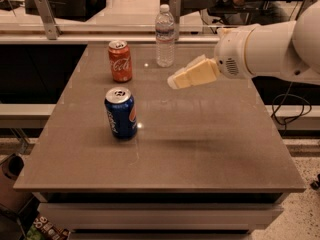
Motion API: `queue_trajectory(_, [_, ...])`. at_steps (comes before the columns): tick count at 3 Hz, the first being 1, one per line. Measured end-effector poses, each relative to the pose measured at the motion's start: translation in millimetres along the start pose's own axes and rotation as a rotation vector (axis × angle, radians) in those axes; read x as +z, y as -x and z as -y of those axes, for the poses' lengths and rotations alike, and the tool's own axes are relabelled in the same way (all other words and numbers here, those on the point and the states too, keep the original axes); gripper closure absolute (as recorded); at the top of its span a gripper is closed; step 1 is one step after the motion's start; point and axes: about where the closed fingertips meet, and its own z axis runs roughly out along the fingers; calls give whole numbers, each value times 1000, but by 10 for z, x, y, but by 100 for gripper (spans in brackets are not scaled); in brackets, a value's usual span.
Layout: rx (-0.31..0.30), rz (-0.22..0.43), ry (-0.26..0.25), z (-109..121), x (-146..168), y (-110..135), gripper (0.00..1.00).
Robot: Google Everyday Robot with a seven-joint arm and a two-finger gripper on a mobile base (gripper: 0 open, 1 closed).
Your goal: Pick coke can
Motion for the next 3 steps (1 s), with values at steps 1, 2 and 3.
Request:
queue_trajectory(1, [17,34,5,-20,198,32,0])
queue_trajectory(2, [43,84,18,-57,460,70,0])
queue_trajectory(3, [62,124,42,-110,716,122,0])
